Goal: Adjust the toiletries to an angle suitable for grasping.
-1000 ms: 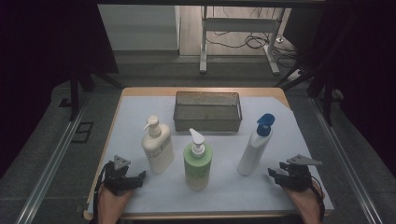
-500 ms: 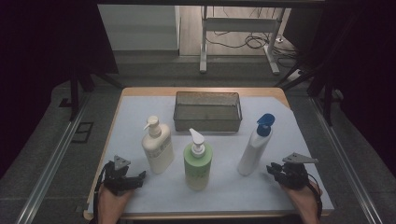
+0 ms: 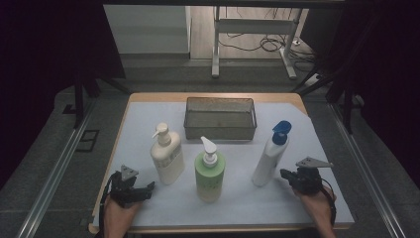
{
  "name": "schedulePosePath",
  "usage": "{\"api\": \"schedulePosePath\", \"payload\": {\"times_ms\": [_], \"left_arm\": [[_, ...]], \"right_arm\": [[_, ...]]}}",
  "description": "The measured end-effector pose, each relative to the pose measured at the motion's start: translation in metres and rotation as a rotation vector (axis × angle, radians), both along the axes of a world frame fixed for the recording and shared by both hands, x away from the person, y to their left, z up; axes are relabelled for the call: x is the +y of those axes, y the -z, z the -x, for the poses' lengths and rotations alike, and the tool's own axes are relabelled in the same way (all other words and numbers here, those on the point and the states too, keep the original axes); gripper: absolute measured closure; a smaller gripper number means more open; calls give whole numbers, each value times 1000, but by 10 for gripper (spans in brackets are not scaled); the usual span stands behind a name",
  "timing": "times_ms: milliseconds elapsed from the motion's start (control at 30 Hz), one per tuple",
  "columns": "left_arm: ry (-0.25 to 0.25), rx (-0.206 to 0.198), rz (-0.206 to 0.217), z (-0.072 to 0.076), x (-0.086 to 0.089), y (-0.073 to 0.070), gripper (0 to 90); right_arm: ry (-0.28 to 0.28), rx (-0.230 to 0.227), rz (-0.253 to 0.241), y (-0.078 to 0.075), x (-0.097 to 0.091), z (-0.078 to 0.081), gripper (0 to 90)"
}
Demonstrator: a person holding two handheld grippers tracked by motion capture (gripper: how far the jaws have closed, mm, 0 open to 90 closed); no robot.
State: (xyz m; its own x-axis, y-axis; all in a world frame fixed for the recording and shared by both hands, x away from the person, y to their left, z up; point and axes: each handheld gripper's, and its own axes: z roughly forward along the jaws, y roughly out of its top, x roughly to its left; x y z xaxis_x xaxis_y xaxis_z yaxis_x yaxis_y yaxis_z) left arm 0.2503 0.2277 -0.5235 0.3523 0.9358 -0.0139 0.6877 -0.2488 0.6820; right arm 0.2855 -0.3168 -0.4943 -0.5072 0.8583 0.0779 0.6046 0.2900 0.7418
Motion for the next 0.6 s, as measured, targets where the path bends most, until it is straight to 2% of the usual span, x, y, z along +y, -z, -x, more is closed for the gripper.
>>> {"api": "schedulePosePath", "payload": {"times_ms": [333, 600], "left_arm": [[1, 0, -1, 0, 0, 0, 128], [0, 0, 0, 0, 0, 0, 128]], "right_arm": [[17, 20, 2, 5, 7, -16, 898], [34, 28, 7, 7, 8, -21, 898]]}}
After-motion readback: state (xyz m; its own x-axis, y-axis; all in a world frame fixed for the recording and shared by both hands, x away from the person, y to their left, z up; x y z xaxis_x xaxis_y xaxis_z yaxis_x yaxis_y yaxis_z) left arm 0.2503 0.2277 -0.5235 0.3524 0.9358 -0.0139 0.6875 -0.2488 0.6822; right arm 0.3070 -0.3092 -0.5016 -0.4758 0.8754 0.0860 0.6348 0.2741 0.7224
